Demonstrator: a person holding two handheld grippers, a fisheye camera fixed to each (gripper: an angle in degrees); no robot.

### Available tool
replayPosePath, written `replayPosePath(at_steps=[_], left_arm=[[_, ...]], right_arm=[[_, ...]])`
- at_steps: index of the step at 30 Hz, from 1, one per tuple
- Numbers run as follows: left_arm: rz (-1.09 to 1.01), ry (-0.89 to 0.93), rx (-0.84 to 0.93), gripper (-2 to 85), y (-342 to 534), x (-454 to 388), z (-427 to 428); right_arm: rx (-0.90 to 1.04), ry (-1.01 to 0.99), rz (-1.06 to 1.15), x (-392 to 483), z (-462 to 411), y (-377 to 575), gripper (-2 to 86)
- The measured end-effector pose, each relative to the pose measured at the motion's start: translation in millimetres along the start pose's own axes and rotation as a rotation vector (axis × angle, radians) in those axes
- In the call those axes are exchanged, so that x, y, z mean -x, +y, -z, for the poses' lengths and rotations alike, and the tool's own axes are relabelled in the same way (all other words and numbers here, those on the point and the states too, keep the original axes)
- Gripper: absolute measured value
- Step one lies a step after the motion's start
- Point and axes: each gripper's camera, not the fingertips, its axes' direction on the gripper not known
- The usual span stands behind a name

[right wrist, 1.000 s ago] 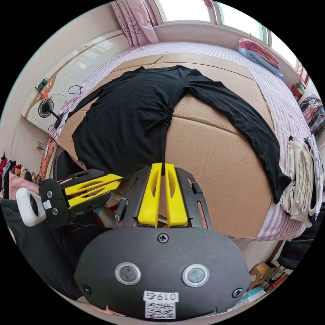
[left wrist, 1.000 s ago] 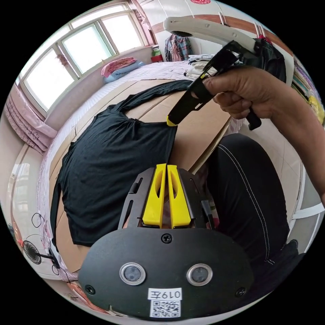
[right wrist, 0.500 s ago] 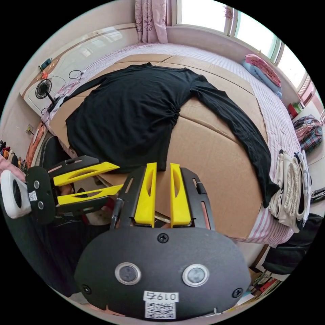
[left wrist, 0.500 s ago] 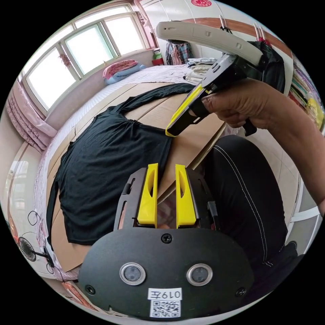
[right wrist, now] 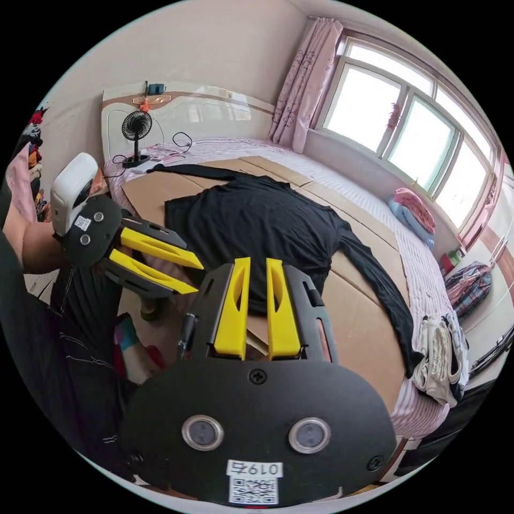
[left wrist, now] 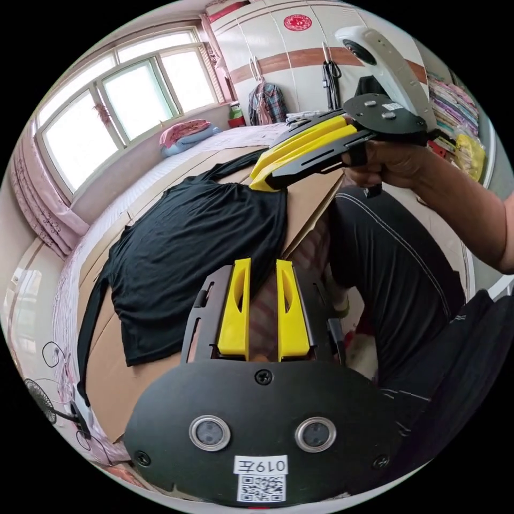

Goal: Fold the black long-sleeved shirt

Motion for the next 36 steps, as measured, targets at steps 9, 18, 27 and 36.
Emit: replayPosePath(at_steps=[9,18,27,36], left_arm=[[-0.113,-0.042,0.081,4.4,-1.3,-10.5,-22.4],[-0.013,0.053,0.06,1.1,15.1,18.6,-24.1],[0.007,0.072,0.09,0.8,36.0,37.3,-40.5],[-0.015,0.113,0.07,0.7,70.2,57.0,-45.3]], right_arm=[[0.058,0.028,-0.01,37.5,-17.4,26.9,7.7],[0.147,0.019,0.289,85.6,-41.6,25.3,6.0],[0.194,-0.018,0.351,97.0,-57.0,17.5,5.9],[0.211,-0.028,0.358,109.0,-64.8,9.0,6.3]])
